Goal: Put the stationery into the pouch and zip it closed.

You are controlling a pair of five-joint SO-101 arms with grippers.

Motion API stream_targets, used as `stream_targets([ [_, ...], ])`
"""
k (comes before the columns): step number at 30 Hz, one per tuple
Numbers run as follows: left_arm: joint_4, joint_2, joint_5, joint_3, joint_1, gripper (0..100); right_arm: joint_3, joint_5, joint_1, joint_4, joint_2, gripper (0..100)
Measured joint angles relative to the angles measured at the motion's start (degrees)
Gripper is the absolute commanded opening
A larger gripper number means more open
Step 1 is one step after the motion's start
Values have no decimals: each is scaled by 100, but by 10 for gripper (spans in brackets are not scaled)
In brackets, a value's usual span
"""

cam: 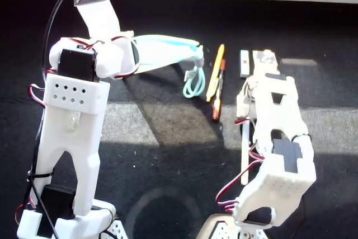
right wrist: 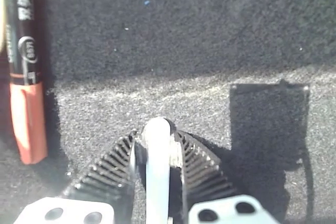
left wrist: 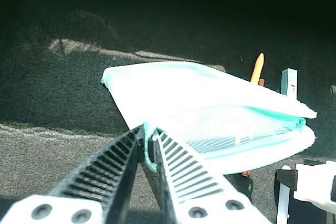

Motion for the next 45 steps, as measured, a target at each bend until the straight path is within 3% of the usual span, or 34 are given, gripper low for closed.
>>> stream_targets([
  [12,0,0,0,0,0,9,9,35,-9,246,-3235,5],
  [19,0,0,0,0,0,9,-826,-554,-677,44,-4879,5],
  [26,0,0,0,0,0,9,-2031,-589,-1433,-35,-4642,5],
  [38,0,9,0,0,0,9,-3525,-624,-1908,-35,-3956,5],
  [45,0,9,0,0,0,9,-3525,-1424,-2127,-53,-3508,5],
])
